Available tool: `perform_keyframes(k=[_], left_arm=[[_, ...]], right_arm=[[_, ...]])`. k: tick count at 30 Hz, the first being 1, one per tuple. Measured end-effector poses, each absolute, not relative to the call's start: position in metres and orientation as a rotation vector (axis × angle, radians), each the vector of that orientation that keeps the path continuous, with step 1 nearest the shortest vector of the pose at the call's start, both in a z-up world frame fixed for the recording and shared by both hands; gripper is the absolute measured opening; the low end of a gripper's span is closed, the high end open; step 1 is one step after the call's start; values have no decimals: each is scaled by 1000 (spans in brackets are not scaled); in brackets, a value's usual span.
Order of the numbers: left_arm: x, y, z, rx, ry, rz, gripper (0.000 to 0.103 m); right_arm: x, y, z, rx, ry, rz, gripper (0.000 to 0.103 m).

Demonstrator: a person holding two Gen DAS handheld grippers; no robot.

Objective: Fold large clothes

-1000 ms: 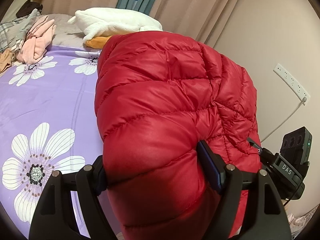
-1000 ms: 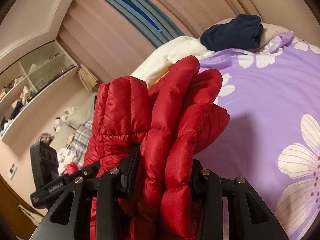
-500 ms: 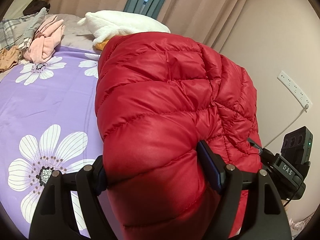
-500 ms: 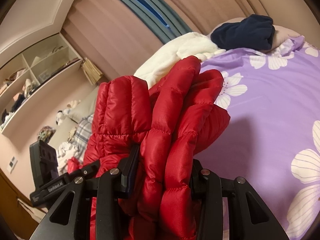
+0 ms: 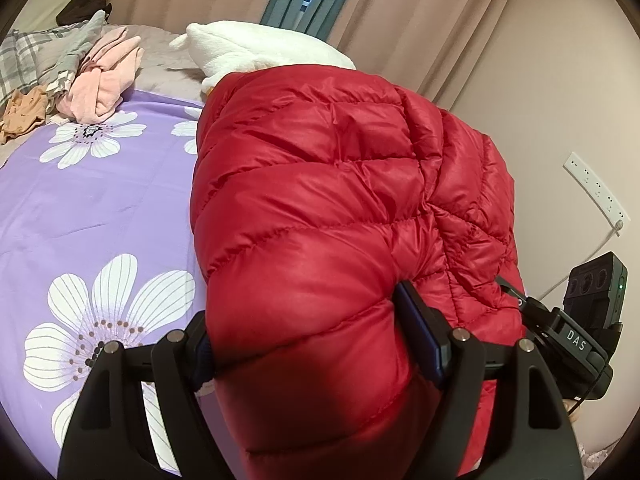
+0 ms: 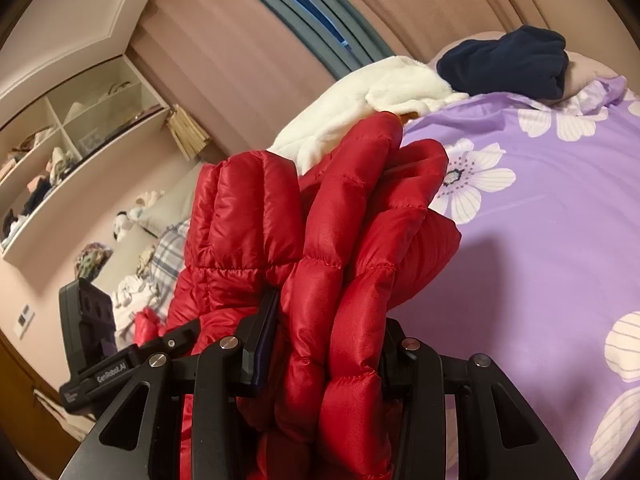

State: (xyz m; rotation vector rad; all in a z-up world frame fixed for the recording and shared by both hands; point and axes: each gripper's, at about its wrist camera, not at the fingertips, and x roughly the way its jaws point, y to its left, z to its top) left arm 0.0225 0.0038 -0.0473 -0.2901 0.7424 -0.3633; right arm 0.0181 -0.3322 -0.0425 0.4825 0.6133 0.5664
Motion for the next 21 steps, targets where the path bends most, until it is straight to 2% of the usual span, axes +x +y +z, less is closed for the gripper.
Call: perform_keyframes(k=[21], left_arm=[[19,1,-42,-303,762,-337,78]], right_arm=[[26,-310,-45,479,639,570,41]])
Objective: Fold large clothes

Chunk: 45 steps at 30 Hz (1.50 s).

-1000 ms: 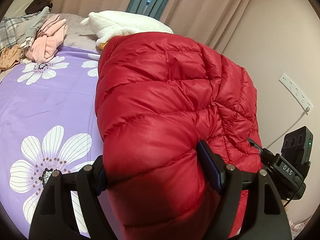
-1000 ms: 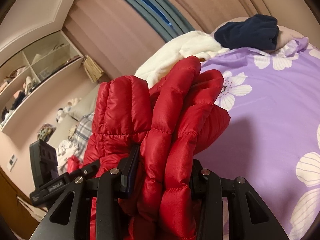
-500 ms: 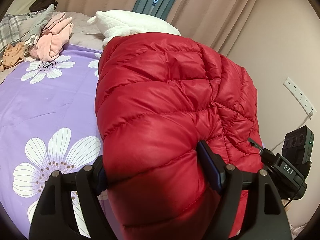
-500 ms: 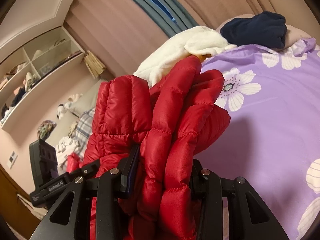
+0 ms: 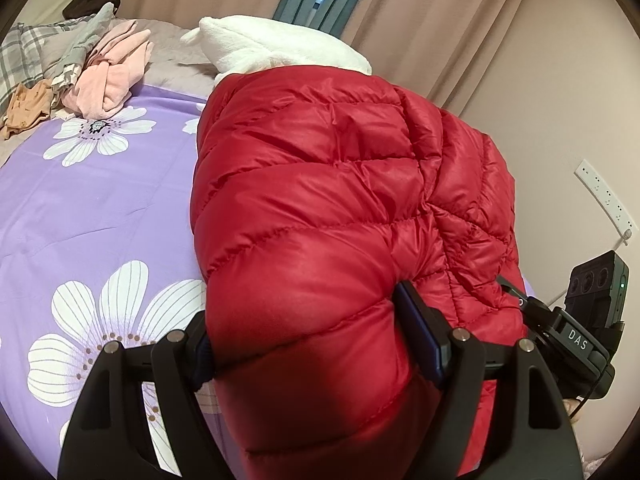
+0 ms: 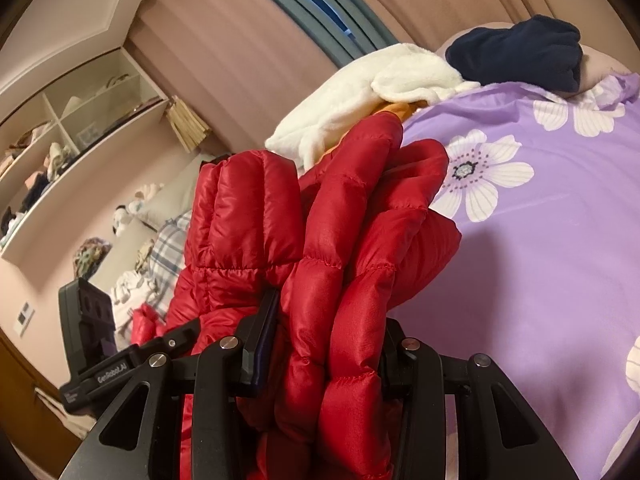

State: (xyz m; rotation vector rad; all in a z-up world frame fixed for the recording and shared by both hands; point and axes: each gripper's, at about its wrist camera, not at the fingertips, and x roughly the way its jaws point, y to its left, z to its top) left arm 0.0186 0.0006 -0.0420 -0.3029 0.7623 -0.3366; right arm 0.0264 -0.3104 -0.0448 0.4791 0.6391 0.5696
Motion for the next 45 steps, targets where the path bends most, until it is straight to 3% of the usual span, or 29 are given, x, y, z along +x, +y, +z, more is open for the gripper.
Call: perform_keyframes(k=[45], left_arm=[[61,-6,-69,-330,837,-334,78]], right_arm=[[66,-274,-73,496,713,508,41]])
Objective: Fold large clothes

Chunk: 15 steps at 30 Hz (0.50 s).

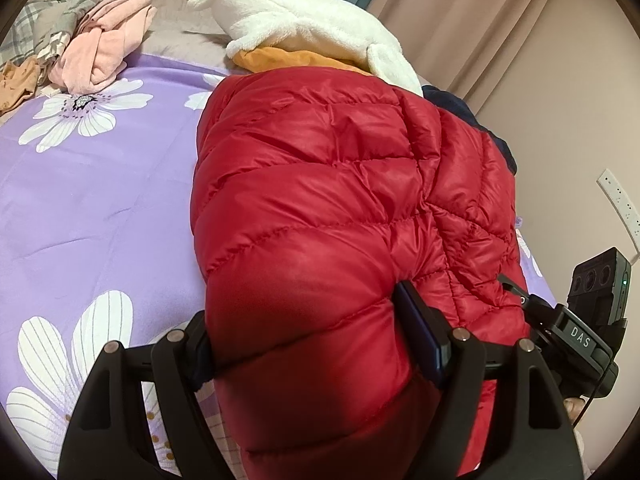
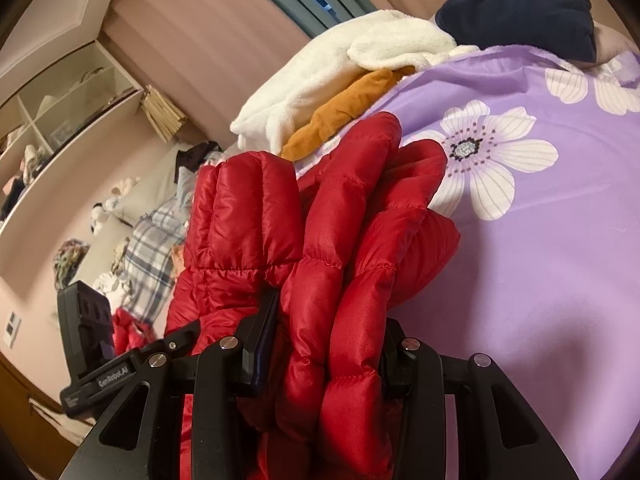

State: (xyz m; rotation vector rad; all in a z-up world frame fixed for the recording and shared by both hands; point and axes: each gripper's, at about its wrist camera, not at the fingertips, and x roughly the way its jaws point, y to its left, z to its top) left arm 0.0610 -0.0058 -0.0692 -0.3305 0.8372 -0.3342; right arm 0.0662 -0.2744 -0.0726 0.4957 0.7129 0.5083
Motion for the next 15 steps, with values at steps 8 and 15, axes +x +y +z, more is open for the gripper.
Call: perform_keyframes(k=[8,15], left_arm=[[66,-4,-76,-318,855,-331,78],[67,-5,-80,-301,864,-319,81]], right_arm=[[69,-274,-83,503,736,493,41],[70,-276,-91,506,764,464,43]])
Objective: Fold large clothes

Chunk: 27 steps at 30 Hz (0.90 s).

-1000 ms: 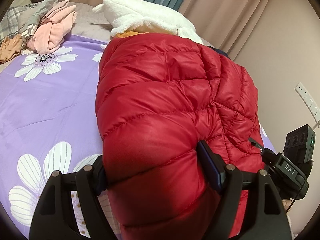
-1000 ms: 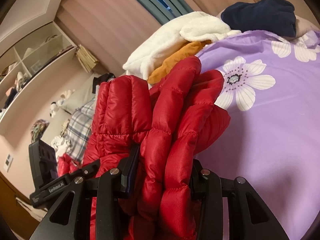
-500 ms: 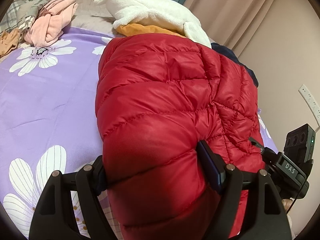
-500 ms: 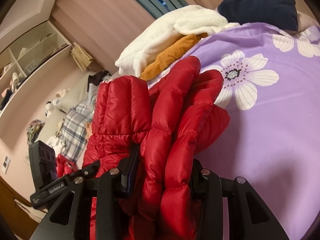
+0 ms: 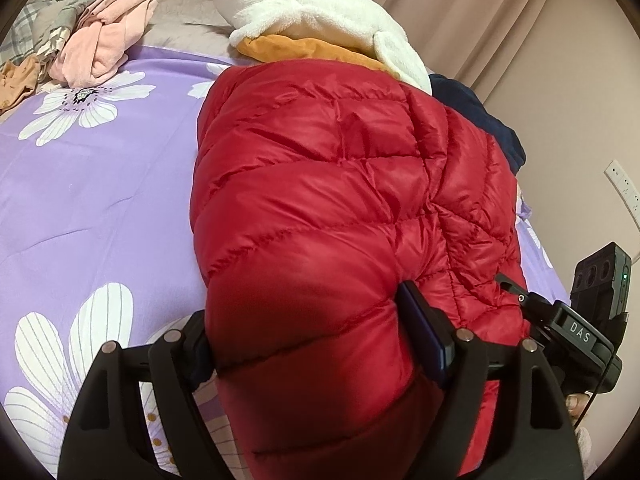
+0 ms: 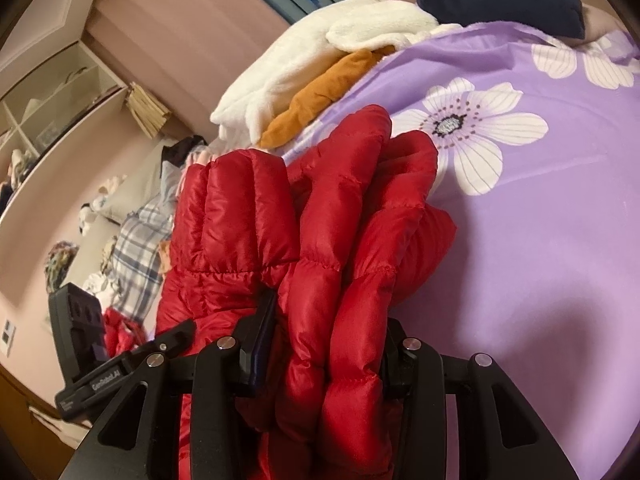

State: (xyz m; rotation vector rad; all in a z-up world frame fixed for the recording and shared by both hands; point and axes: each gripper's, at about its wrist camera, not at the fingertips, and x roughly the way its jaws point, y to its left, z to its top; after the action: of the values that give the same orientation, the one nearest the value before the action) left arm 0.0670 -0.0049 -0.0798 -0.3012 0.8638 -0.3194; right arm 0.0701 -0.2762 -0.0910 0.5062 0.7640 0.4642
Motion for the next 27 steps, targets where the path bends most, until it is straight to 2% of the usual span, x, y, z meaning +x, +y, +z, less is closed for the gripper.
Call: perform_keyframes(k=[10,17,27], left_arm=[[65,-5,-83,-271,877,-281,86],[60,-8,-80,-232,873,-241,88],[49,-12,-71,-170,852,-188,88]], right_arm=[[70,-276,-97,494,803,414,51],[67,-274,-95,465,815,392,53],[62,-277,-88,423,814,321,68]])
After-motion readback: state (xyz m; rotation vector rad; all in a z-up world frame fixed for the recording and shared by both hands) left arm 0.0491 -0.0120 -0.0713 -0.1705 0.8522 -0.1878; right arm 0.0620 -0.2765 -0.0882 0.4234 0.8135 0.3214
